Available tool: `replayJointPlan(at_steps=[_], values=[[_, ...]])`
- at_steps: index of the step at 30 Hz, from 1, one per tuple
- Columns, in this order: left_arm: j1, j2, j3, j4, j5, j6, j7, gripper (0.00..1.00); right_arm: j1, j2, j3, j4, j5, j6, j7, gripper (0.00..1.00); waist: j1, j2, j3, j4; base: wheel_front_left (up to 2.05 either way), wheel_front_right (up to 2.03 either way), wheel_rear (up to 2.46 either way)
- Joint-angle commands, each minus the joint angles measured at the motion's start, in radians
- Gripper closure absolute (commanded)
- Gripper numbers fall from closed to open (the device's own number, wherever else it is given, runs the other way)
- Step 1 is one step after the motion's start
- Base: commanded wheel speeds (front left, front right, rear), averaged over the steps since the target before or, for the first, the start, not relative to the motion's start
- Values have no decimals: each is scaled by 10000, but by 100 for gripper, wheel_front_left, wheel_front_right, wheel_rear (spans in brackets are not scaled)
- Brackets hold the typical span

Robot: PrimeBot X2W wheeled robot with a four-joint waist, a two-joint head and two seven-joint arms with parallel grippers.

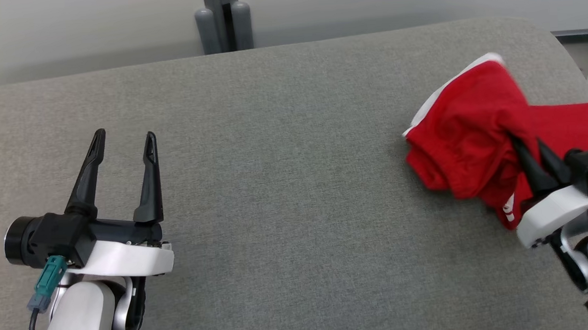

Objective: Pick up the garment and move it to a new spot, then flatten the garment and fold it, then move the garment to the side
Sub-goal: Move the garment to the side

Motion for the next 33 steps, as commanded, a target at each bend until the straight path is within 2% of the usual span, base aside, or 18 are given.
replayJointPlan(at_steps=[1,5,9,13,14,15,16,20,26,33], values=[[-240,30,-5,51,54,-73,-29,0,-237,-297,-177,-52,129,0,111,100,0,0,327,-350,0,0,0],[-480,-26,-56,83,153,-147,-30,0,-486,-860,-670,627,379,0,608,100,0,0,584,-486,0,0,0],[-624,2,-78,160,194,-195,-30,0,-841,-1092,-714,1788,761,0,577,100,0,0,822,-542,0,0,0],[-768,11,-96,197,229,-243,-30,0,-1232,-973,-798,3200,1282,0,443,100,0,0,1003,-498,0,0,0],[-799,15,-97,213,233,-248,-30,0,-1332,-944,-909,3562,1367,0,477,97,0,0,1031,-488,0,0,0],[-841,23,-83,237,227,-251,-30,0,-1372,-895,-953,3913,1461,0,566,59,0,0,1051,-479,0,0,0],[-868,24,-77,247,229,-254,-30,0,-1438,-749,-1015,4174,1707,0,520,0,0,0,1066,-476,0,0,0],[-862,28,-41,314,229,-224,-30,0,-1585,-396,-1123,5073,2470,1,576,0,0,0,1045,-495,0,0,0],[-695,-39,-10,401,202,-185,-30,0,-1303,-377,-1040,5542,3177,0,293,0,0,0,826,-525,0,0,0],[-394,-106,147,422,174,-46,-30,0,-534,-346,-1371,4547,4048,0,-997,0,0,0,327,-522,0,0,0]])
